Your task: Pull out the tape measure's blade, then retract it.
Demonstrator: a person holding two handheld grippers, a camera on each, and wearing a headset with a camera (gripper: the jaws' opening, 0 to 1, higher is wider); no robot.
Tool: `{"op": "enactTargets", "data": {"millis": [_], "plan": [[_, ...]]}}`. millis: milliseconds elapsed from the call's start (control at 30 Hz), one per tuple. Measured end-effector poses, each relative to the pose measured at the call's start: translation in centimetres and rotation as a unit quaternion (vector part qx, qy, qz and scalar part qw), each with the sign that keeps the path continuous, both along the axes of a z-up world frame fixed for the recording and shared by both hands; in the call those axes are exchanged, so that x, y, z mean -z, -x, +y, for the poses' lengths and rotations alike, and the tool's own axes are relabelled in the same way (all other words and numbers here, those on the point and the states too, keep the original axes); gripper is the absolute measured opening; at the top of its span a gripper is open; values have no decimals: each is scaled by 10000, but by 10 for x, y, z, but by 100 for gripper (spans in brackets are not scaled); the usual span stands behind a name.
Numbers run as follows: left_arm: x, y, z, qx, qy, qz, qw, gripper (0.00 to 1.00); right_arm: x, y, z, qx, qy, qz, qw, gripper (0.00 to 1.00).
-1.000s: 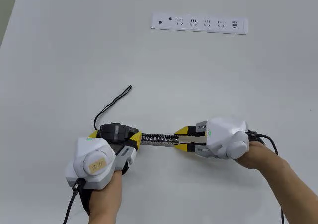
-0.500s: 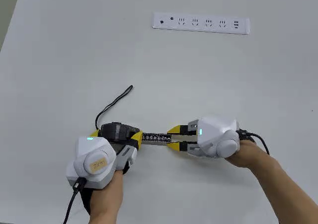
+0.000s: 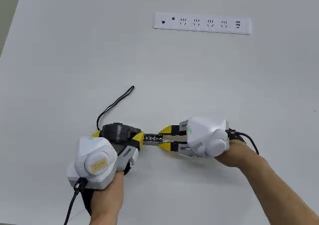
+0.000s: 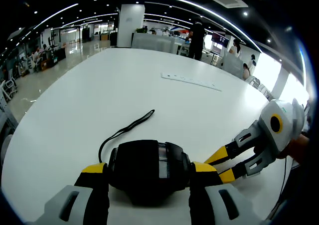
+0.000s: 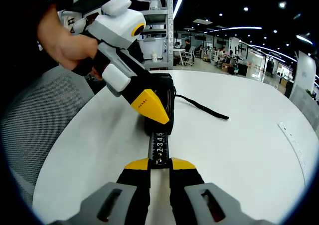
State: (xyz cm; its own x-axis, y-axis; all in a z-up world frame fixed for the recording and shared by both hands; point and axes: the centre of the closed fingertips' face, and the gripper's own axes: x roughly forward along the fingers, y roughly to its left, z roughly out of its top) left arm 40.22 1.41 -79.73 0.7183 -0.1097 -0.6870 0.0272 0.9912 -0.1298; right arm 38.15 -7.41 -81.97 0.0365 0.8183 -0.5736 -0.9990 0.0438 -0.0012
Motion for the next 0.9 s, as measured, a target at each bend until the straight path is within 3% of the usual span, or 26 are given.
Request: {"op": "enactTargets", "data": {"millis": [567,900], "plan": [[0,1,1,-29,55,8,10000,62,1,-1,36,-33,-157,16,9999,12],[-1,0,1,-80,90,11,9999,62,0,-2,39,-81,-141,18,9999,12]]}}
